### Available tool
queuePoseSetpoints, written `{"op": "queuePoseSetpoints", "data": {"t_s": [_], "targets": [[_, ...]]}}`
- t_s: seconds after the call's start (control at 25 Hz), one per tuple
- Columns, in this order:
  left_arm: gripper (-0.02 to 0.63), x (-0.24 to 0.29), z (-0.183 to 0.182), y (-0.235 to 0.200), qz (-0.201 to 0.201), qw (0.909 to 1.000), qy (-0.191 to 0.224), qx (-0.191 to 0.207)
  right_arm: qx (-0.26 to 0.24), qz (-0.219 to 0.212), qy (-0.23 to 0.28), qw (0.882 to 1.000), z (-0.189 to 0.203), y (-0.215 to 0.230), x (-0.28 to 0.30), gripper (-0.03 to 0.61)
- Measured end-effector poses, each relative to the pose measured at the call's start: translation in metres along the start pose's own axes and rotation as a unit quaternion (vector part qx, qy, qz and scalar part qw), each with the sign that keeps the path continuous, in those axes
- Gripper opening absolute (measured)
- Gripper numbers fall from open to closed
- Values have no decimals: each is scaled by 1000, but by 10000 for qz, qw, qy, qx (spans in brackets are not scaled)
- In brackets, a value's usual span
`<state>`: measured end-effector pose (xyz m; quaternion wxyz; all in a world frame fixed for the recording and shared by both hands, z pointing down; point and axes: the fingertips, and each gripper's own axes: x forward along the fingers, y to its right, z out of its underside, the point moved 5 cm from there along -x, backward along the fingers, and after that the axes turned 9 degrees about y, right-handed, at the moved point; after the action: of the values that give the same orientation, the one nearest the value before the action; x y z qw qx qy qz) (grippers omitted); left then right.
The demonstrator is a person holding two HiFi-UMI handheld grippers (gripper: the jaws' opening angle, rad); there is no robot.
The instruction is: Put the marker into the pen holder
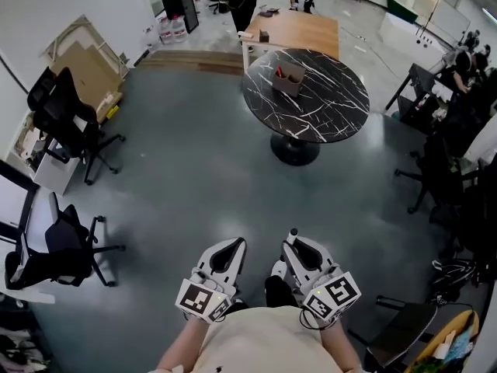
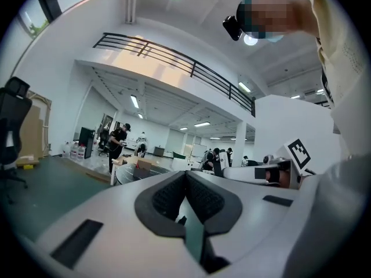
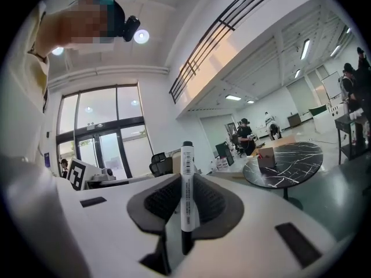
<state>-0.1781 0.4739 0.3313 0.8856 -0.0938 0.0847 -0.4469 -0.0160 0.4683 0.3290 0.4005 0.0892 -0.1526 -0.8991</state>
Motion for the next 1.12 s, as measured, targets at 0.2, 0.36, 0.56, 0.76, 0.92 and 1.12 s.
{"op": "queuePoseSetpoints", "data": {"t_s": [0.2,0.36,0.56,0.76,0.92,1.12], "targets": [[8,66,-15,-4,-323,9992,233,21,50,-206,-68,9998,-27,67,20,76],[8,108,-14,-9,-328,9991,250,19,131,-200,-55,9997,-38,105,40,77],[8,153,-11,-31,-241,9995,184,34,80,-202,-98,9997,-47,132,67,76],[8,217,-1,-69,102,9999,107,-81,-7,183,-148,9997,-54,176,104,76],[8,275,2,-118,450,9988,51,-206,-81,562,-198,9982,-61,211,150,76],[8,341,-22,-178,982,9948,121,-256,-199,989,-172,9947,-82,240,217,76]]}}
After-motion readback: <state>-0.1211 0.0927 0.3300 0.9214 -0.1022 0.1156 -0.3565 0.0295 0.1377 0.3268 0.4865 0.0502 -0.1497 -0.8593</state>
